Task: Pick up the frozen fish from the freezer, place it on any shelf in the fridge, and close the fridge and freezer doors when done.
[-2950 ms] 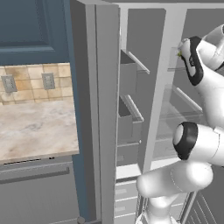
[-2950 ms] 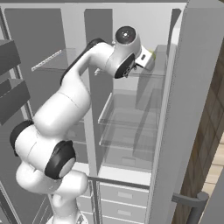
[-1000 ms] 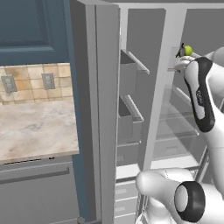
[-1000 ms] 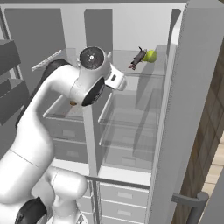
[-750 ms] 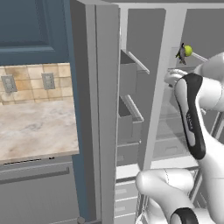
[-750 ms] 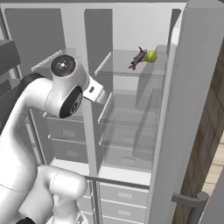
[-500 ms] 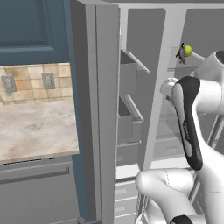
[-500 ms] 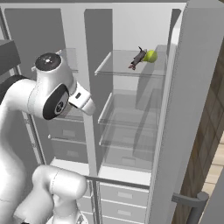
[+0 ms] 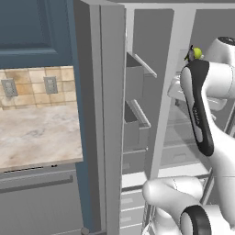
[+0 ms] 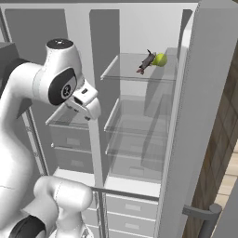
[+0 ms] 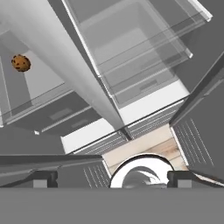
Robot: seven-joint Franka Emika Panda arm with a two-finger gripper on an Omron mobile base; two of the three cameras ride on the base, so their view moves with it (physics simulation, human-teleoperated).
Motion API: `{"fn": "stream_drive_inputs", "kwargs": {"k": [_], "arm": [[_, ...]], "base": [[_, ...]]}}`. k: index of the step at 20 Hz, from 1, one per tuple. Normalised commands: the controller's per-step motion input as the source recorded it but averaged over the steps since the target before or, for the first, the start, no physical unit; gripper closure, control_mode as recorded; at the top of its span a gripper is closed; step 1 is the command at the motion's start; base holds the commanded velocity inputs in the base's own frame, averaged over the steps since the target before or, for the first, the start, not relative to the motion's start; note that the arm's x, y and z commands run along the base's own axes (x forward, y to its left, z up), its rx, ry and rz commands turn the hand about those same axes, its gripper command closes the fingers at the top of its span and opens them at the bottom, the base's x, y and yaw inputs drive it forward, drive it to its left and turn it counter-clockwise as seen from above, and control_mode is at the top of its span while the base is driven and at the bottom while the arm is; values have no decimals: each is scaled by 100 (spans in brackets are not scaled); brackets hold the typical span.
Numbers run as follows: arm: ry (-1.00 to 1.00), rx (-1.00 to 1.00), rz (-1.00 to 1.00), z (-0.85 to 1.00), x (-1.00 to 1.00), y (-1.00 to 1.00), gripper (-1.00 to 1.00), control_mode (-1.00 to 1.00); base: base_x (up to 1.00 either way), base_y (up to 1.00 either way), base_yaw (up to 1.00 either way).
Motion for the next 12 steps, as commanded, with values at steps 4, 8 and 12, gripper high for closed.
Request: {"fn": "stream_drive_inputs", "kwargs": {"k": [4,8,12], "arm": [[0,-3,0,-4,-28,-35,-100,100],[0,0,0,0,0,0,-100,100],[0,0,0,0,0,0,-100,100]], "base": [[-12,-14,0],[-38,-29,0],[-34,-3,0]]}}
